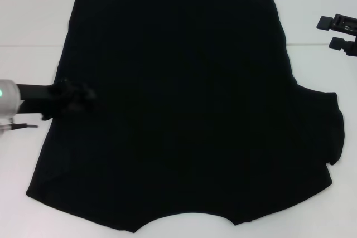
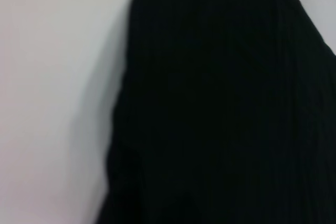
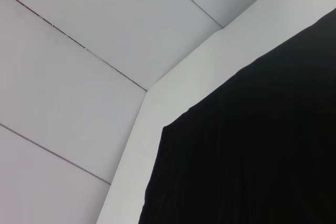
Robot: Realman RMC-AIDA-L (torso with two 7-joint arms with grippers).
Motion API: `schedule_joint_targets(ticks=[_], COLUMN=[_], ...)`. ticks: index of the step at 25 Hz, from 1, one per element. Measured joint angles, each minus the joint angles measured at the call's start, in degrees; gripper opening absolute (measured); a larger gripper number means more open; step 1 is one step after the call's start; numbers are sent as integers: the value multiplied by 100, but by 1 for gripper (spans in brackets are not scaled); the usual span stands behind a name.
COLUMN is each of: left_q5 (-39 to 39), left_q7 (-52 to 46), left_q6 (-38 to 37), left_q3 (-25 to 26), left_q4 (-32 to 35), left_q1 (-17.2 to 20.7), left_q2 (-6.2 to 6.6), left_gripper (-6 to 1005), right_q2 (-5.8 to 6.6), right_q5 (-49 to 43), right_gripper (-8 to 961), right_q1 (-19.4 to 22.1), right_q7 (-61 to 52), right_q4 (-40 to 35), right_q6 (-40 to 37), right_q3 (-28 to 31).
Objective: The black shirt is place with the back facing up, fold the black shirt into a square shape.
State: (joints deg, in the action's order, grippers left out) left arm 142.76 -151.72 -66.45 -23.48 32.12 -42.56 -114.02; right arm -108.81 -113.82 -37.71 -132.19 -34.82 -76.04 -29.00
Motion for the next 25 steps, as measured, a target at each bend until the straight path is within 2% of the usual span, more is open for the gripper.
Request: schedule_joint_targets(ticks=[5,8,13,19,23,25], left_q5=[-95,-98,-165,-178,-242,-306], left_q7=[150,198,313,404,1524,2660], left_q6=[50,35,-505,-927,-1614,-2210], left_q3=[1,-76,-190,-82,164,214], left_q4=[-105,-128,71,454,653,792], left_q1=[-244,-376,-312,86,228,272], left_q2=[-125,-157,-105,7,39,19], left_gripper=[443,443,443,443,443,443], right_q2=[0,0,0,0,12,39], right_q5=[0,0,-4,-18,-32,-36], right_gripper=[785,785,784,782,781,781], right_q1=[-8,-8,5,8,39,77], right_q7=[0,0,0,-3,-22,-37], right_q4=[2,2,2,2,2,1], right_q6=[1,4,12,-15,-153,-214], right_q3=[0,0,0,-9,-15,-18])
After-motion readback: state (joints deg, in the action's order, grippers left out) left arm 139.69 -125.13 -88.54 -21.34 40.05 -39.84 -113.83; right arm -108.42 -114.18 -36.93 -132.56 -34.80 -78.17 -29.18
